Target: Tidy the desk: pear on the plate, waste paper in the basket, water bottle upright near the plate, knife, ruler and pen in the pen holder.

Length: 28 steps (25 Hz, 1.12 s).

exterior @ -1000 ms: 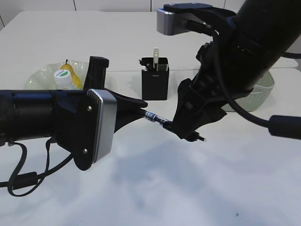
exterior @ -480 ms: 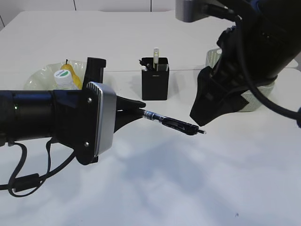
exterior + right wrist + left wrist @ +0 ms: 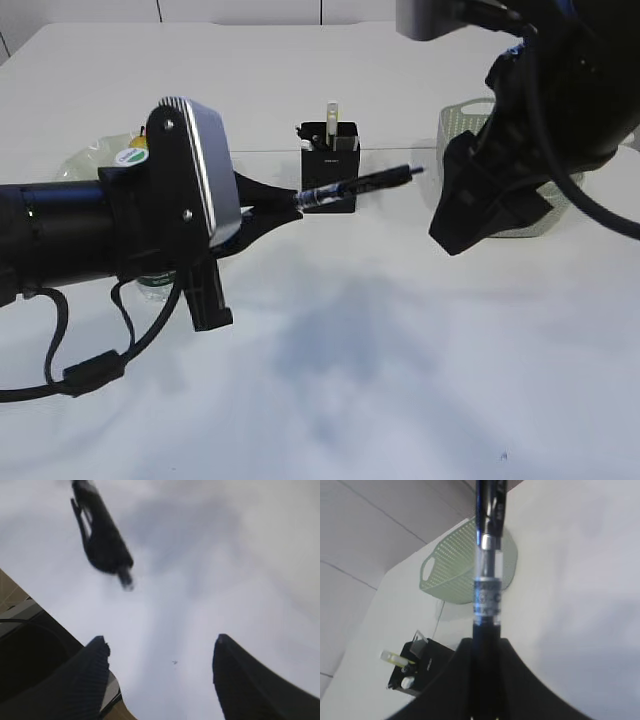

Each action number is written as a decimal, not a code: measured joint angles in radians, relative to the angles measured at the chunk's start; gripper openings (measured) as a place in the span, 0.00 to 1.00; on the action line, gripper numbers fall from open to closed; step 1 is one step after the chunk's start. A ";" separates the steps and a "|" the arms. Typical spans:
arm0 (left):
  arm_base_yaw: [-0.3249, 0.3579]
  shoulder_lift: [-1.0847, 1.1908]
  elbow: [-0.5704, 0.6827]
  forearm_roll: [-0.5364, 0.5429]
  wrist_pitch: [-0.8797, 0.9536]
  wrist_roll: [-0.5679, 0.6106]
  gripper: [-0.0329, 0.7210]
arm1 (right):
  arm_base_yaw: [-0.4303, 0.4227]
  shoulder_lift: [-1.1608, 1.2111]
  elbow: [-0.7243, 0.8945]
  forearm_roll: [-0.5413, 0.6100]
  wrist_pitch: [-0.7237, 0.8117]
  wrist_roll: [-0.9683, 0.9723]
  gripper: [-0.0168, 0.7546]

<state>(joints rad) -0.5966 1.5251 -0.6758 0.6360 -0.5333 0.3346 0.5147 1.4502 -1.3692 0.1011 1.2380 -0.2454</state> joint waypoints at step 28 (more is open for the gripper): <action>0.000 -0.008 0.000 -0.459 -0.149 -0.474 0.12 | 0.000 -0.020 0.000 -0.020 0.002 0.013 0.65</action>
<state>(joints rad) -0.5966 1.5176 -0.6758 0.1774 -0.6827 -0.1393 0.5147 1.4301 -1.3692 0.0806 1.2402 -0.2323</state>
